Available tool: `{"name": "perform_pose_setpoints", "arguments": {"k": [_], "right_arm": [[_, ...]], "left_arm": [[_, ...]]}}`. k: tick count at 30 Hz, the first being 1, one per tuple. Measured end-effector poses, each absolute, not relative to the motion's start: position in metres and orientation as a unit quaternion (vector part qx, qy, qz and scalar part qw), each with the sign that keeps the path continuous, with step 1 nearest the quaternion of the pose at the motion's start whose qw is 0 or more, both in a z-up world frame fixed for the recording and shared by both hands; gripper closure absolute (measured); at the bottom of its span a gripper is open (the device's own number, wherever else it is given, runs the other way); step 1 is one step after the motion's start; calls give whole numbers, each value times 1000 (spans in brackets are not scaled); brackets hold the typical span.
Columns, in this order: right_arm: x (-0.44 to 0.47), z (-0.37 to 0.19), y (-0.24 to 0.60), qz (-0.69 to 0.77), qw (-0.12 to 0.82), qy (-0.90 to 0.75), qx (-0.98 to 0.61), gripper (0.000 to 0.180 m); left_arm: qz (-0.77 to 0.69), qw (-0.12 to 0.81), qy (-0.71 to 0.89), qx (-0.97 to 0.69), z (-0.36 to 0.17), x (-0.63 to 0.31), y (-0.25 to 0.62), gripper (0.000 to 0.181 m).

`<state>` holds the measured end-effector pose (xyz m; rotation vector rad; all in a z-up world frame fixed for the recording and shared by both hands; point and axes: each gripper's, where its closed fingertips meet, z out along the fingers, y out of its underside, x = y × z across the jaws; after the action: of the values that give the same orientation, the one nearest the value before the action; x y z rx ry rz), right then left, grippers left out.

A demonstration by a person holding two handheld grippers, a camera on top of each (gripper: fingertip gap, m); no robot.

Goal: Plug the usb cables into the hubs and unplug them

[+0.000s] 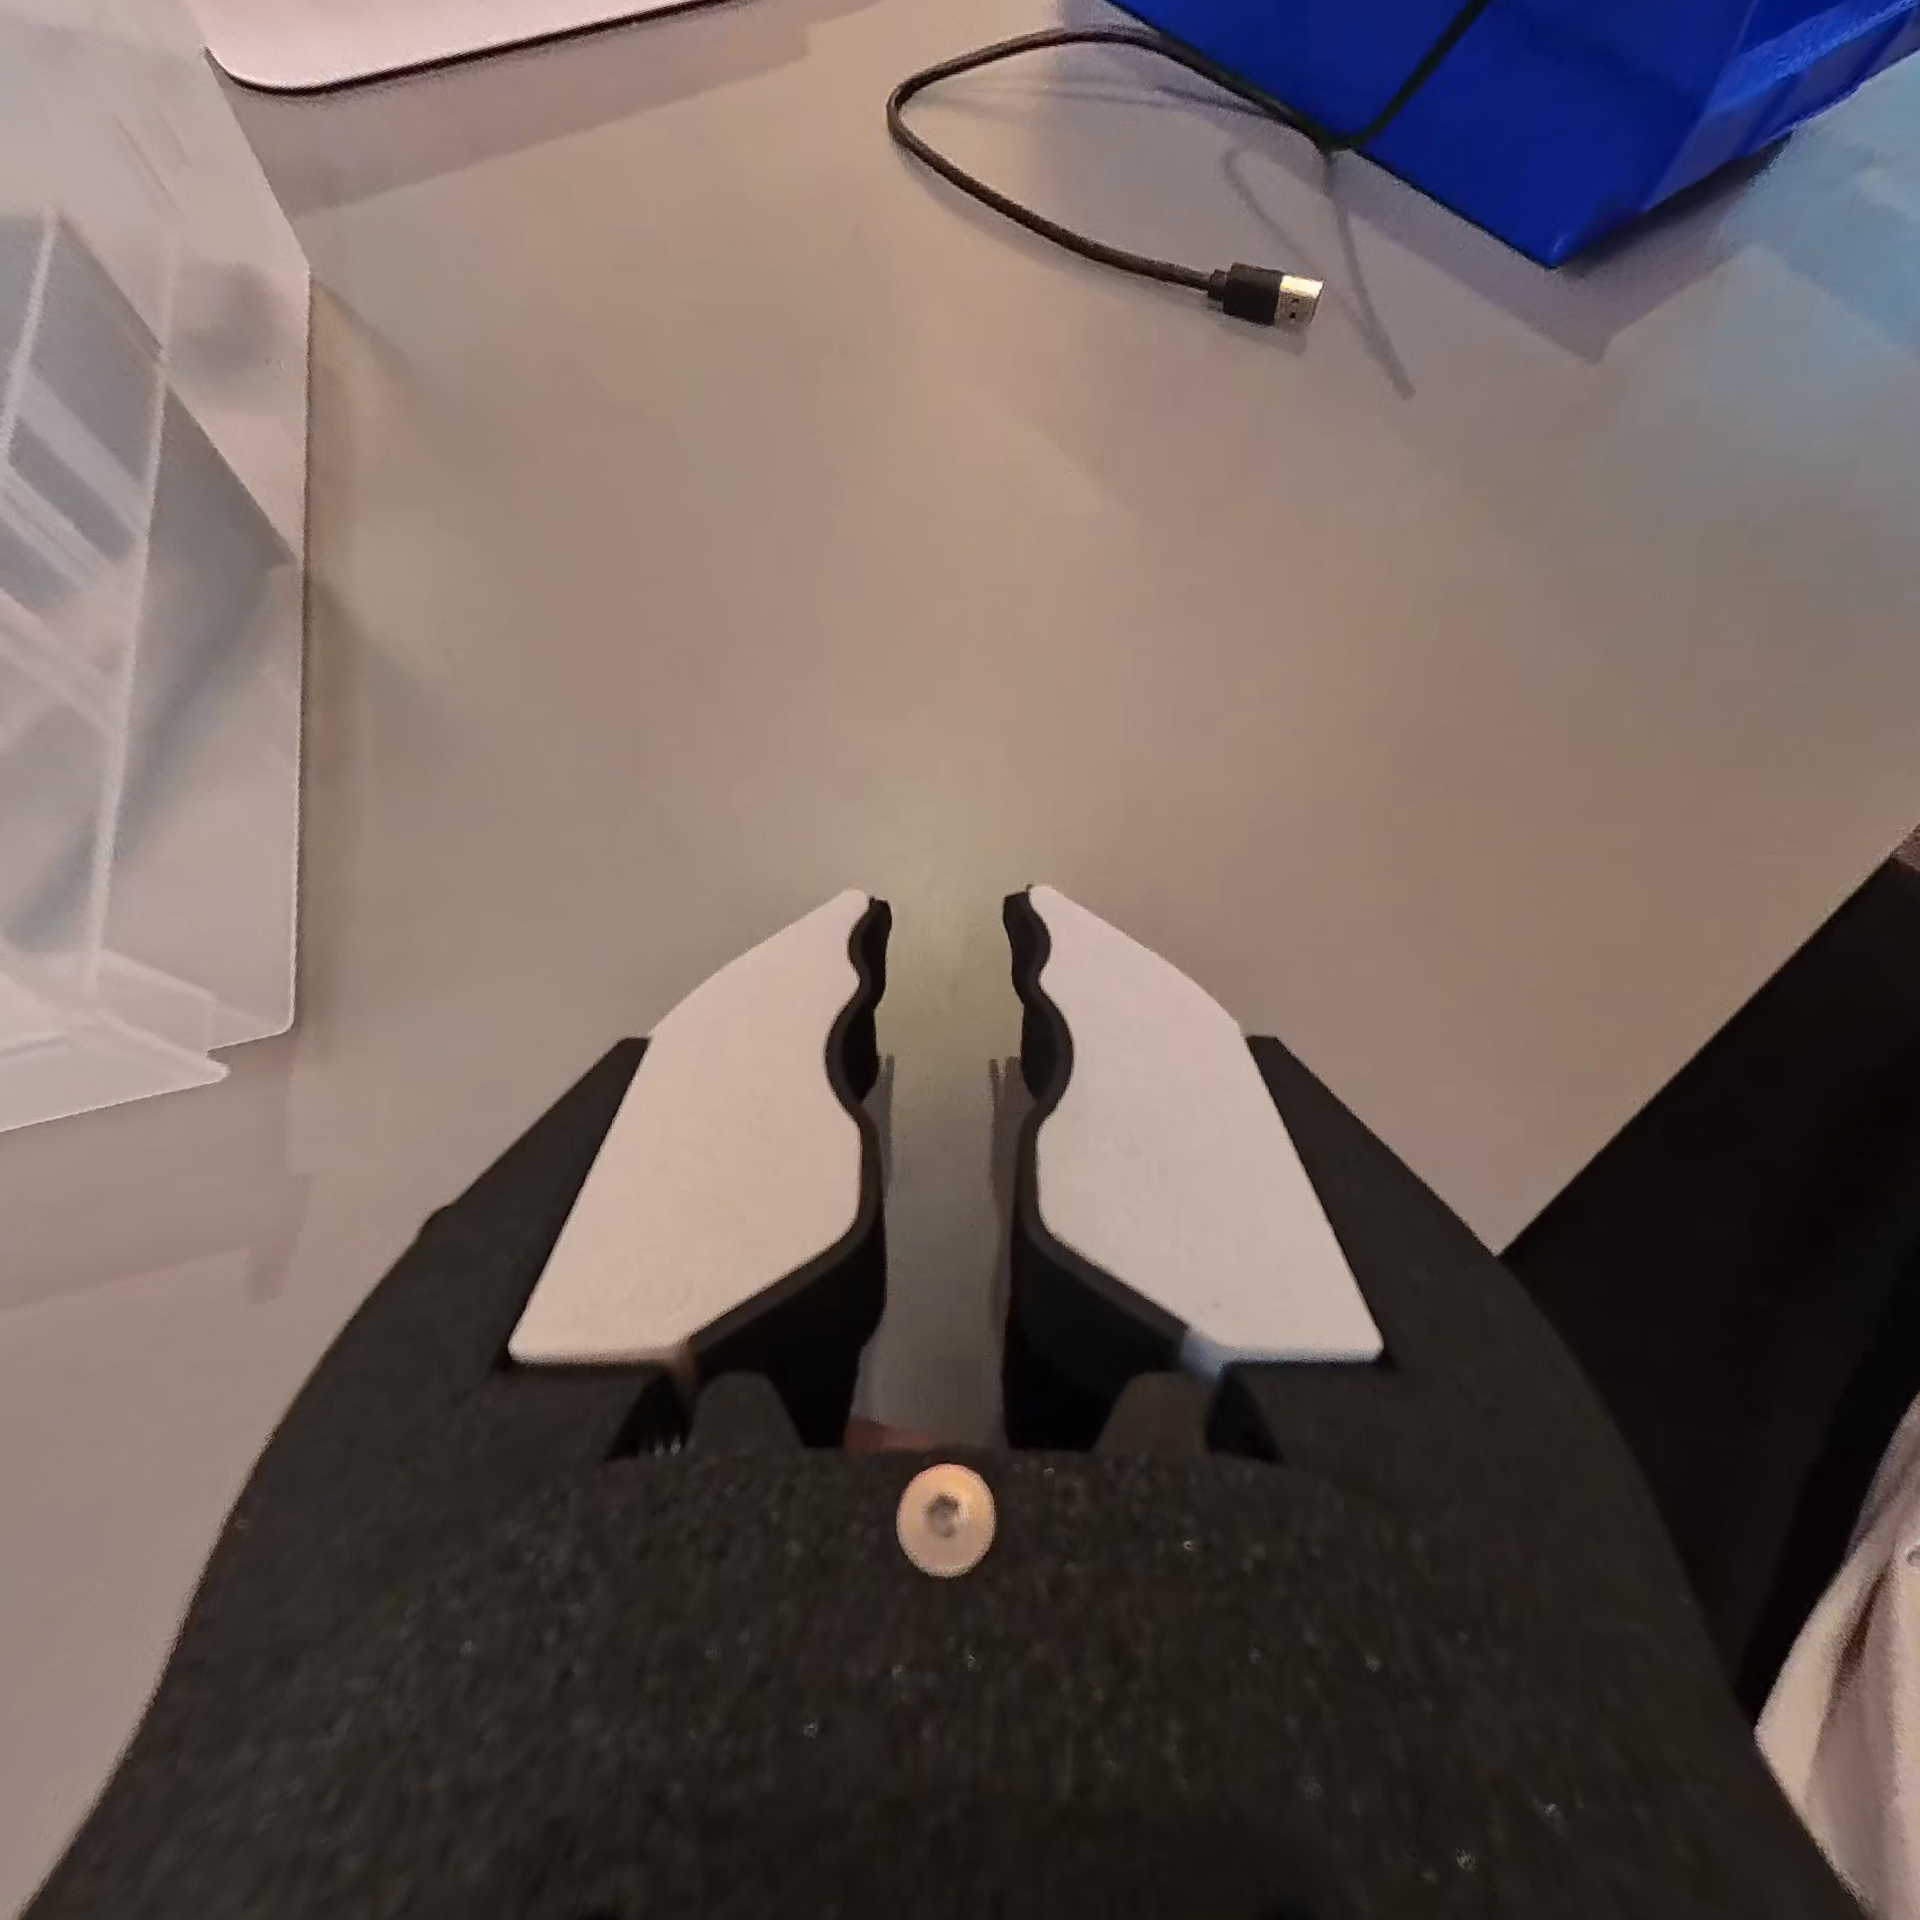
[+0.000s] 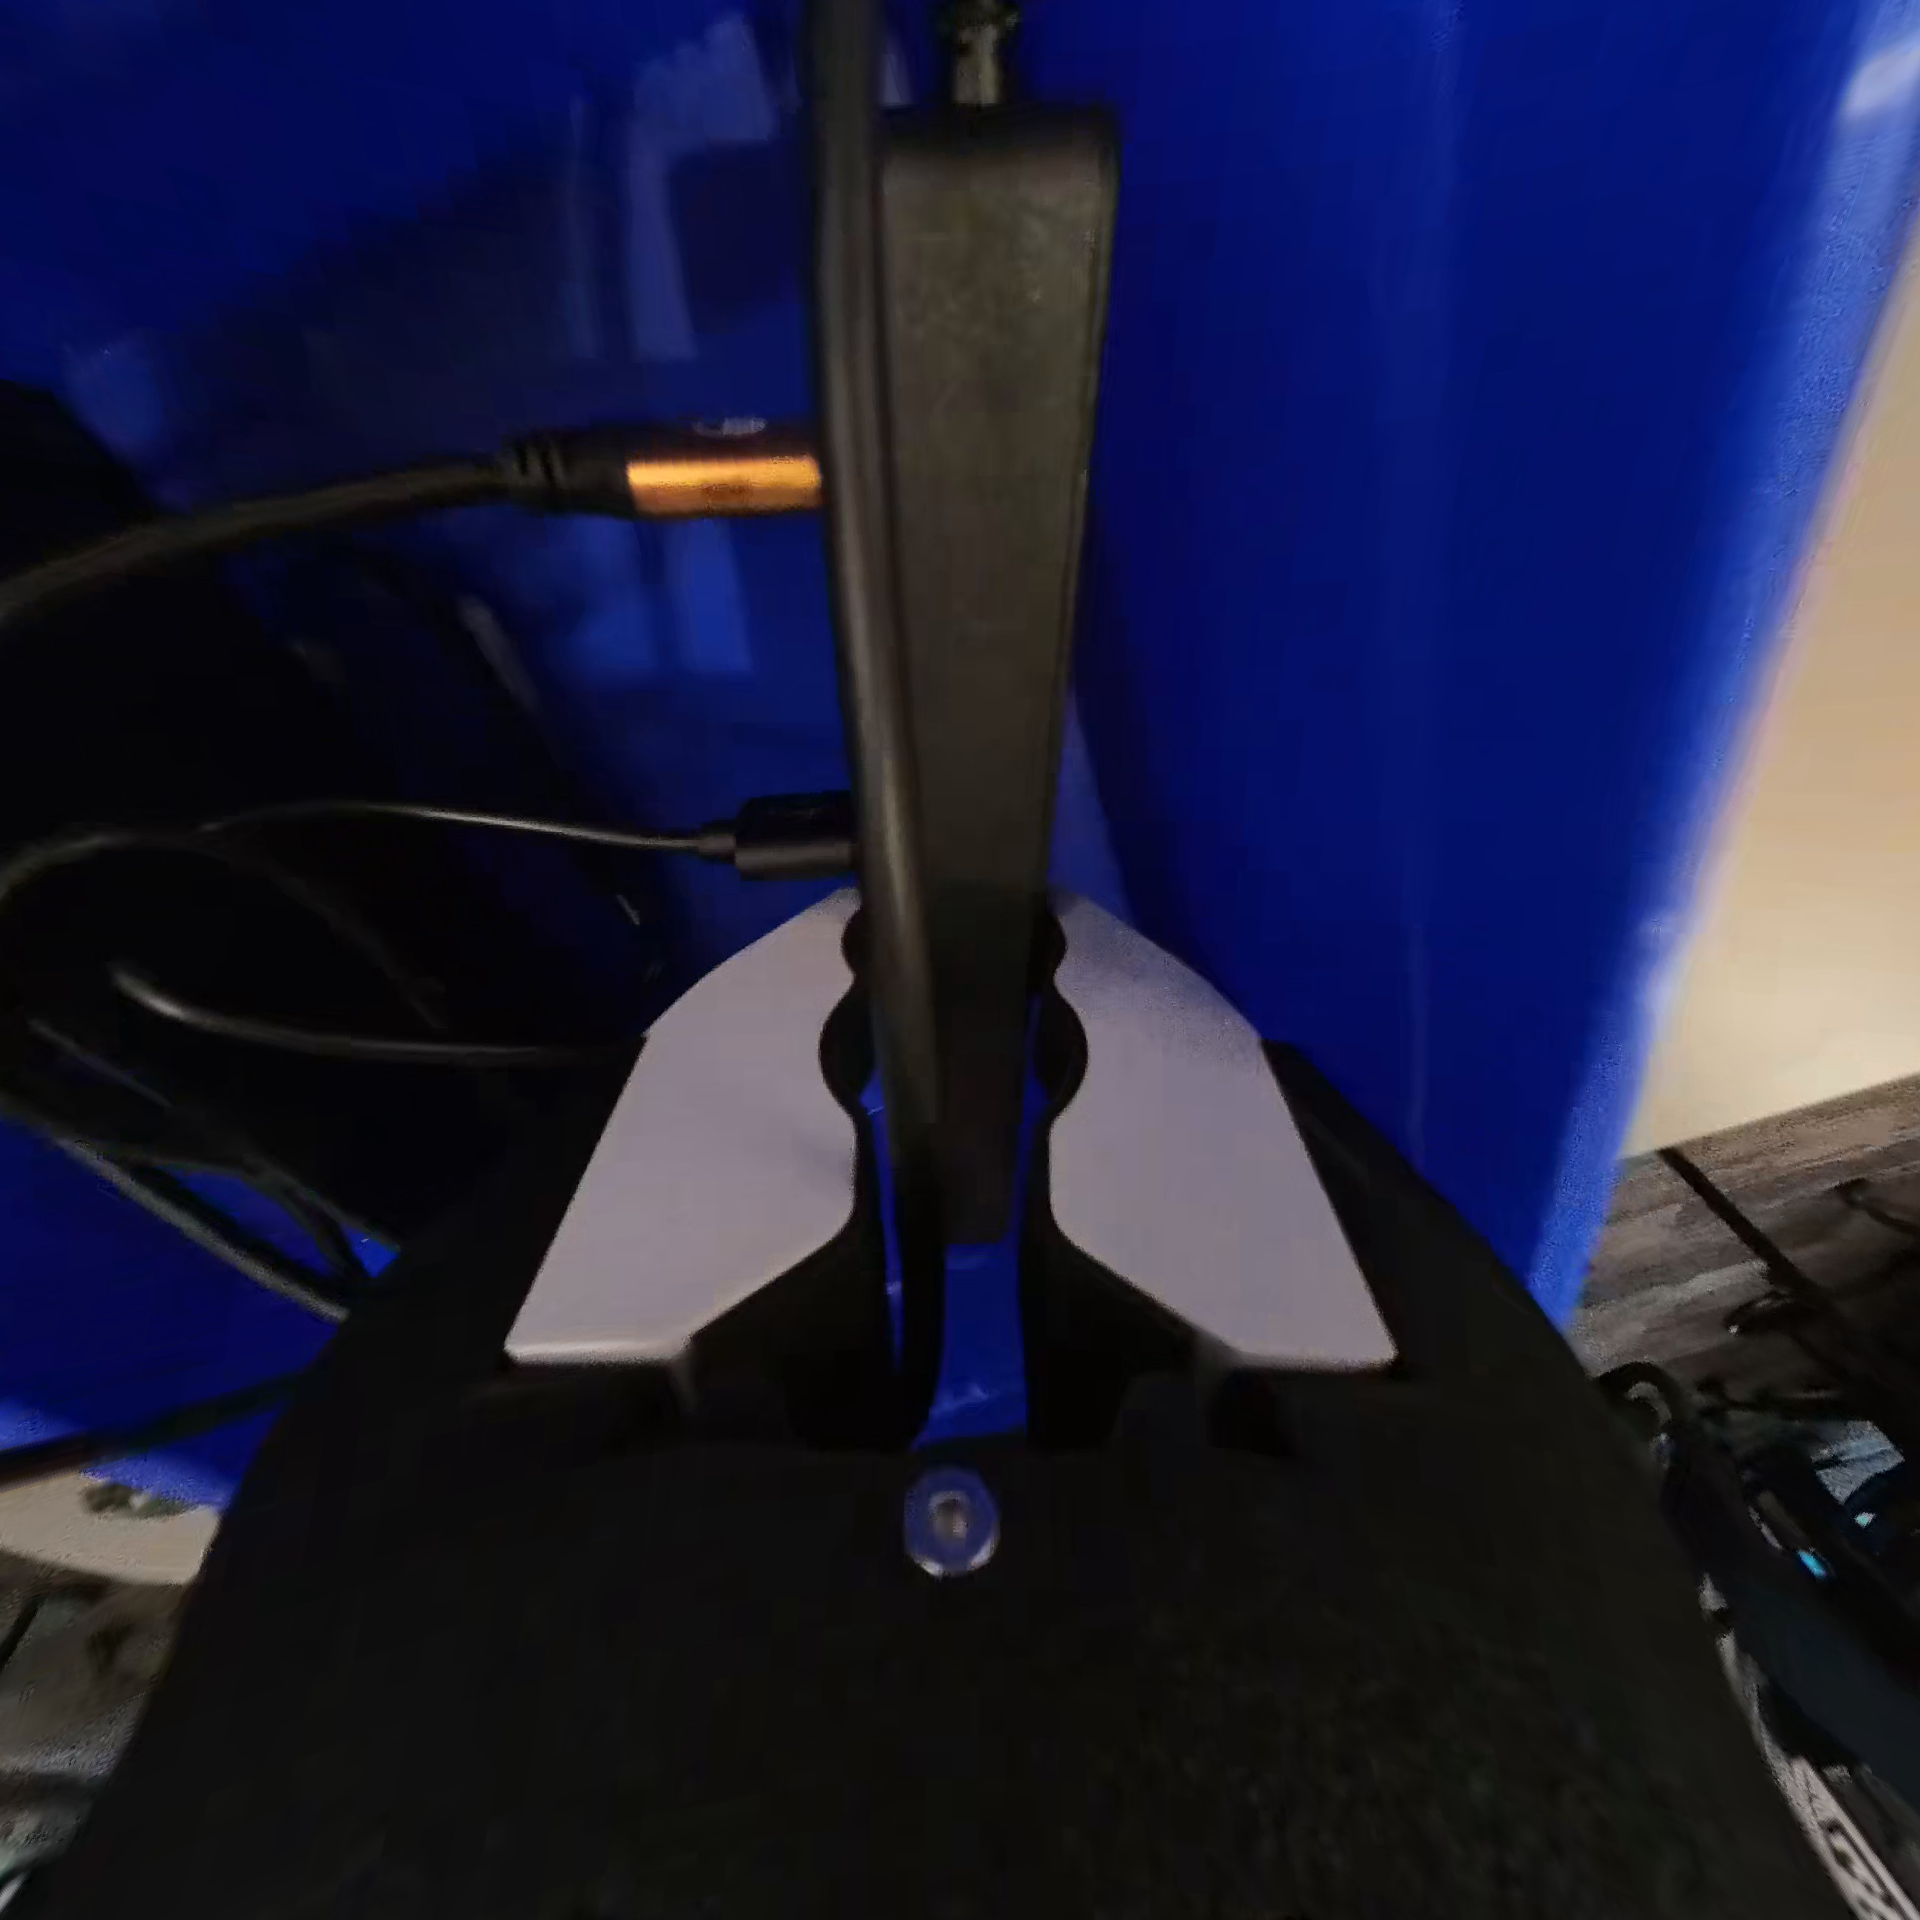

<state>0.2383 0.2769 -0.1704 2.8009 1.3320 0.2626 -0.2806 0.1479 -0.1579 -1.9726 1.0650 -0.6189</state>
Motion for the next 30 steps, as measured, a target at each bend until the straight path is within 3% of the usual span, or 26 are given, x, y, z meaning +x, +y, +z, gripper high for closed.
{"name": "perform_pose_setpoints", "arguments": {"k": [4,6,9,13,18,20,23,26,30], "right_arm": [[241,-176,274,92,22,419,903,144],[239,-151,285,80,-44,387,917,129],[230,-80,299,46,-182,330,925,122],[188,-16,270,-7,-307,289,907,122],[195,-36,236,112,-312,276,902,127],[224,-56,237,137,-265,236,925,128],[205,-60,234,31,-267,187,945,128],[146,-54,210,-25,-301,246,921,122],[124,-104,181,113,-284,325,895,117]], "left_arm": [[-256,383,427,-778,-161,-277,143,158],[-257,380,430,-778,-162,-277,141,158],[-263,380,433,-774,-158,-276,138,158],[-271,375,433,-774,-158,-276,137,158],[-277,364,431,-778,-161,-274,137,158],[-279,363,433,-777,-160,-272,136,158],[-275,365,437,-775,-160,-271,136,158],[-265,365,440,-776,-161,-274,136,158],[-255,366,441,-779,-164,-280,135,158]]}}
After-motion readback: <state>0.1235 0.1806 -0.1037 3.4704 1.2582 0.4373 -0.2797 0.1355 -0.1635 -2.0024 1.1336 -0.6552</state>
